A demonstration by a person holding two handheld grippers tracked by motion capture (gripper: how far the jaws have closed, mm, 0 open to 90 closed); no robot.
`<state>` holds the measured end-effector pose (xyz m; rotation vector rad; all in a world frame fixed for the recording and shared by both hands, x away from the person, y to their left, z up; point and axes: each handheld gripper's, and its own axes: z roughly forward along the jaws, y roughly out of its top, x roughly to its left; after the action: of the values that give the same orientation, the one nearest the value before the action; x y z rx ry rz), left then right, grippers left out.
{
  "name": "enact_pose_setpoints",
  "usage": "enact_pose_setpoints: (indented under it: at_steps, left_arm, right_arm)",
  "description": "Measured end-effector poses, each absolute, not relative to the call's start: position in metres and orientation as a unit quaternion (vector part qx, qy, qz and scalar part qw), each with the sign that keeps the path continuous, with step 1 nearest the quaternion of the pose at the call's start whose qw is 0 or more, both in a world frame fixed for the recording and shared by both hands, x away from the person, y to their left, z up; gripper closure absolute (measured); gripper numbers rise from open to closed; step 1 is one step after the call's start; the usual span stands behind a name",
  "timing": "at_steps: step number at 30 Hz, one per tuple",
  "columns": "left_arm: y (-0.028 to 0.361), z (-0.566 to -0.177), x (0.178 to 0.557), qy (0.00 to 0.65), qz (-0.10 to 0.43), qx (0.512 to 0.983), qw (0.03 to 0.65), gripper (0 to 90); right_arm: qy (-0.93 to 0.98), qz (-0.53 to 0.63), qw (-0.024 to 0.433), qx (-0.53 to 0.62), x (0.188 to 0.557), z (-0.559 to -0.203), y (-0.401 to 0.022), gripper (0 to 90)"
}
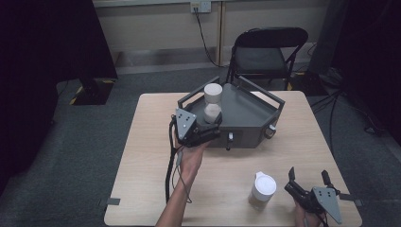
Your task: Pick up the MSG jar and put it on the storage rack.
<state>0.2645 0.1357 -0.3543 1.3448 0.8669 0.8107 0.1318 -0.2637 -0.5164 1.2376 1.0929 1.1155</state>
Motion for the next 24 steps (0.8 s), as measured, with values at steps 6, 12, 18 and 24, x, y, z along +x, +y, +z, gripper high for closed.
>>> enact_pose_setpoints:
  at_steps: [6, 12, 18, 24]
  left_arm:
    - [0.139, -0.361, 0.251, 0.372, 0.348, 0.579, 0.637, 0.3]
    - [0.139, -0.373, 0.234, 0.375, 0.349, 0.573, 0.64, 0.5]
    - [0.138, -0.382, 0.217, 0.379, 0.358, 0.568, 0.636, 0.2]
    - [0.138, -0.396, 0.201, 0.377, 0.373, 0.553, 0.643, 0.3]
  right_arm:
    - [0.46, 0.47, 0.544, 0.521, 0.132, -0.516, -0.264, 0.3]
    - [0.46, 0.47, 0.544, 0.521, 0.132, -0.517, -0.263, 0.2]
    - [0.46, 0.469, 0.544, 0.521, 0.132, -0.517, -0.263, 0.3]
    - [0.459, 0.47, 0.545, 0.521, 0.132, -0.517, -0.263, 0.2]
